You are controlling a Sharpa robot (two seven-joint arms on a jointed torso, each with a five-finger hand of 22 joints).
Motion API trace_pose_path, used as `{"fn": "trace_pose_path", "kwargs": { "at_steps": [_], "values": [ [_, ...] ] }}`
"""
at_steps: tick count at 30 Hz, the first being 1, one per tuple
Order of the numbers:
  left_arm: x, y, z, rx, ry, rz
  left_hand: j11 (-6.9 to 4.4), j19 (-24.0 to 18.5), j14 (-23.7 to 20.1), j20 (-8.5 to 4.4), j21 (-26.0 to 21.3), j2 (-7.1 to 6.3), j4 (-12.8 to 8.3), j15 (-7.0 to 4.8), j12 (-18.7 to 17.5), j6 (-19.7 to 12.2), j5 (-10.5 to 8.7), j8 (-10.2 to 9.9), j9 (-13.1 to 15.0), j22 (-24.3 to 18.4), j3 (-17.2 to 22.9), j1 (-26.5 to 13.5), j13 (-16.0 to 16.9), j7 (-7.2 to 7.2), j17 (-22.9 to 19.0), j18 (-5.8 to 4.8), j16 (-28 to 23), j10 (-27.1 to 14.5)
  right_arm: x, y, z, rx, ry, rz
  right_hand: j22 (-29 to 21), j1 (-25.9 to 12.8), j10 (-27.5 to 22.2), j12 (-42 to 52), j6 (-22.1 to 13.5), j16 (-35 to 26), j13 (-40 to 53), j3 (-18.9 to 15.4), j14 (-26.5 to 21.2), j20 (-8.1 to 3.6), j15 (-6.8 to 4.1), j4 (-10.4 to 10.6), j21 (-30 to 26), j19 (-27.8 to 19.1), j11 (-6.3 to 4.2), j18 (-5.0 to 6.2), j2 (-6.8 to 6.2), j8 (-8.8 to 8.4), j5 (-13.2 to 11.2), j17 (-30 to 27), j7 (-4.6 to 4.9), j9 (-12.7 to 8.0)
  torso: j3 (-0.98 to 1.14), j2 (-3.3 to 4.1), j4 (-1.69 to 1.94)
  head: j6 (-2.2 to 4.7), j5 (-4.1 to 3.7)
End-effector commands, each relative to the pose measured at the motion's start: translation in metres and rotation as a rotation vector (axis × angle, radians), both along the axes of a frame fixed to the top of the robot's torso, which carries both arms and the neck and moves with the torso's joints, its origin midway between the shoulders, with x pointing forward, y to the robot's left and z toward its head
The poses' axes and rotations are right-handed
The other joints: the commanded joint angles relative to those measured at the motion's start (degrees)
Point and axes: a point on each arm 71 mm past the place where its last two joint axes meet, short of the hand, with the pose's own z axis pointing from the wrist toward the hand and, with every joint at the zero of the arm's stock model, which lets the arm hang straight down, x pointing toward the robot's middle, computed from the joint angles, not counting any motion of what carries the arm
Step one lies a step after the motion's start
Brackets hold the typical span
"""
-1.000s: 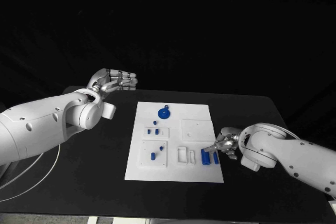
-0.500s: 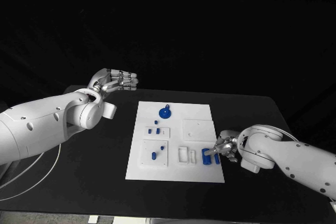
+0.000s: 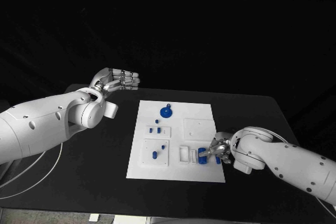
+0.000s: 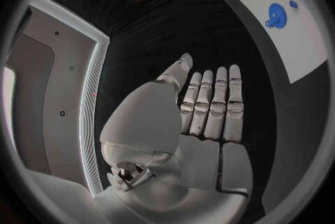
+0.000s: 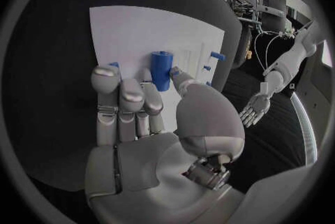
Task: Assemble the parts on the task board
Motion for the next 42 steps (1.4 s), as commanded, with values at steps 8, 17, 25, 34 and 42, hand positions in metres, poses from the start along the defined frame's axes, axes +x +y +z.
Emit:
{"fn": "trace_pose_path", "kwargs": {
  "at_steps": [8,17,25,34,42],
  "values": [
    [-0.001,-0.003,0.000,-0.009,0.003,-0.021,-0.06,0.48,-0.18,0.02,0.26,0.30,0.35,0.08,0.03,-0.55,-0.14,-0.18,-0.08,-0.07,-0.51,-0.31,-0.05,0.20,-0.06,0.68,-0.26,-0.05,-0.004,0.012,-0.021,-0.027,0.047,0.000,0.69,-1.35,-0.26,0.10,-0.29,-0.44,1.92,-0.99,0.19,0.27,0.31,-3.46,-0.76,2.84,0.25,0.83,2.11,-0.40,0.76,0.04,0.12,-0.67,0.06,0.05,0.04,-0.19,0.24],
    [-0.001,-0.004,0.000,-0.009,0.006,-0.023,-0.05,0.46,-0.22,0.04,0.23,0.29,0.43,0.10,0.02,-0.70,-0.15,-0.13,-0.06,-0.09,-0.59,-0.29,-0.06,0.23,-0.06,0.69,-0.26,-0.09,-0.009,0.024,-0.029,-0.013,0.090,0.038,1.07,-1.32,-0.27,0.27,-0.02,-0.38,1.90,-1.74,0.22,0.29,0.33,-5.76,-0.99,2.85,0.22,0.74,3.29,-0.38,2.02,0.18,0.05,-0.71,0.03,0.05,0.07,-0.25,0.26],
    [-0.001,-0.003,0.000,-0.008,0.010,-0.022,-0.02,0.46,-0.26,0.07,0.22,0.26,0.57,0.12,0.03,-0.91,-0.20,-0.13,-0.07,-0.11,-0.75,-0.32,-0.05,0.27,-0.06,0.70,-0.26,-0.18,-0.009,0.020,-0.032,-0.026,0.080,0.020,1.42,-1.91,-0.31,0.05,1.04,-0.52,1.66,-2.24,0.24,0.16,0.19,-9.49,-1.19,2.89,-0.05,0.58,6.09,-0.40,6.73,0.16,-0.29,-0.85,0.06,0.07,0.09,-0.21,0.29],
    [-0.001,-0.002,0.000,-0.007,0.012,-0.020,-0.01,0.46,-0.29,0.09,0.21,0.33,0.64,0.12,0.04,-0.94,-0.14,-0.10,-0.06,-0.12,-0.78,-0.27,-0.05,0.28,-0.06,0.71,-0.26,-0.19,-0.011,0.019,-0.025,0.008,0.046,-0.014,1.50,-2.21,-0.19,-0.33,1.99,-0.82,1.32,-1.18,0.25,-0.02,0.00,-11.62,-1.27,2.94,-0.33,0.43,7.21,-0.39,8.95,-0.10,-0.66,-0.91,0.16,0.10,0.03,-0.33,0.32],
    [-0.001,-0.002,0.000,-0.007,0.011,-0.019,-0.01,0.46,-0.29,0.09,0.21,0.33,0.64,0.12,0.04,-0.94,-0.14,-0.10,-0.06,-0.12,-0.78,-0.27,-0.05,0.28,-0.06,0.71,-0.26,-0.19,-0.011,0.027,-0.004,0.114,0.023,-0.061,1.51,-3.13,-0.11,-0.58,2.39,-1.03,1.14,-2.16,0.24,-0.09,-0.07,-10.76,-1.22,2.95,-0.34,0.43,7.10,-0.42,5.11,-0.26,-0.71,-1.13,0.10,0.13,0.11,-0.34,0.13]
  ]
}}
